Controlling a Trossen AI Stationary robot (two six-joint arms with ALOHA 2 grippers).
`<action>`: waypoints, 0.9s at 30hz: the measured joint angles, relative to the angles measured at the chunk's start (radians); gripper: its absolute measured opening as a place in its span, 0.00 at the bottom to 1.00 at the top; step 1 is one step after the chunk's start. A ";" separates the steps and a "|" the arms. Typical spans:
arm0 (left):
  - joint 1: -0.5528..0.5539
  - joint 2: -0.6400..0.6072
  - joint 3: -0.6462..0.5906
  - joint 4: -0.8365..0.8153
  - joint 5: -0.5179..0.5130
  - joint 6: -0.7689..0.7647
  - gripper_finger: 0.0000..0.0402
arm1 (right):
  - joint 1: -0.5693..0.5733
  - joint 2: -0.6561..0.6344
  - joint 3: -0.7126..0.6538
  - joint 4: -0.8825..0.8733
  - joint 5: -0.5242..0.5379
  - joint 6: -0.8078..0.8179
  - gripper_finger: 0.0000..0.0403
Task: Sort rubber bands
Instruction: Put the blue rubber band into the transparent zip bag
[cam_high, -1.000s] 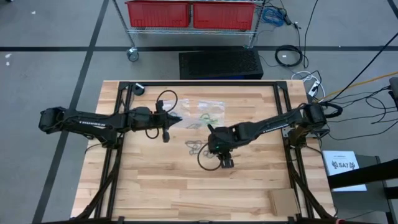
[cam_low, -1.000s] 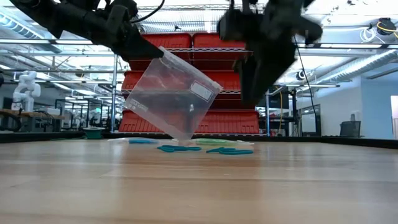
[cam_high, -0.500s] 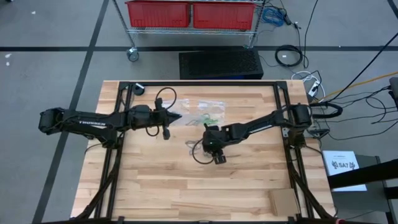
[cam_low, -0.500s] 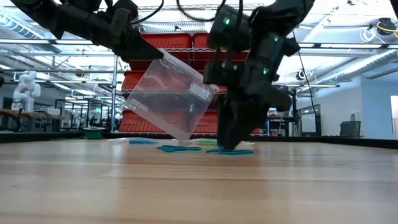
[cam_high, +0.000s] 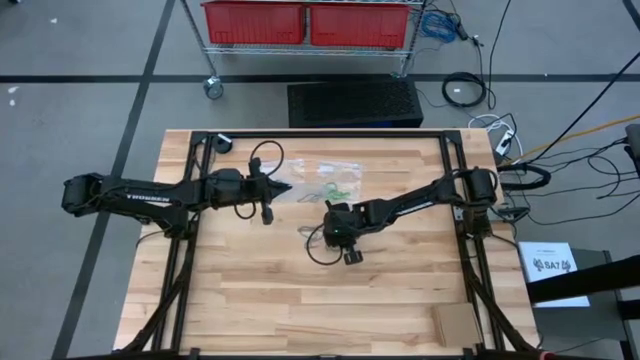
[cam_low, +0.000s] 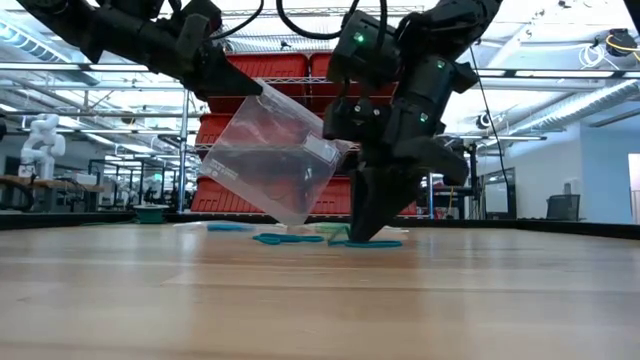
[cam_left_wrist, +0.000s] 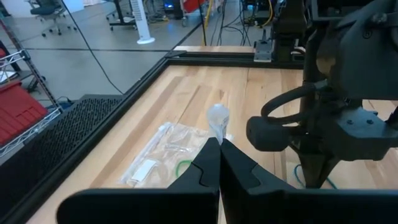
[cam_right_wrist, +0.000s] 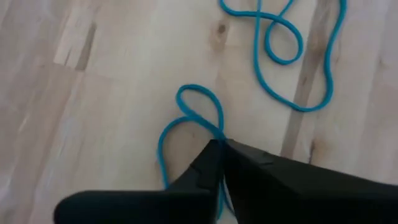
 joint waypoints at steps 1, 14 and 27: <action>0.000 0.000 0.000 0.000 0.000 0.000 0.00 | 0.003 -0.006 0.000 -0.005 0.000 0.000 0.02; 0.000 0.000 0.000 -0.009 0.011 0.000 0.00 | 0.011 -0.168 0.102 -0.102 0.001 0.047 0.00; 0.000 0.000 0.000 -0.011 0.060 0.000 0.00 | 0.007 -0.250 0.275 -0.119 0.382 -0.121 0.00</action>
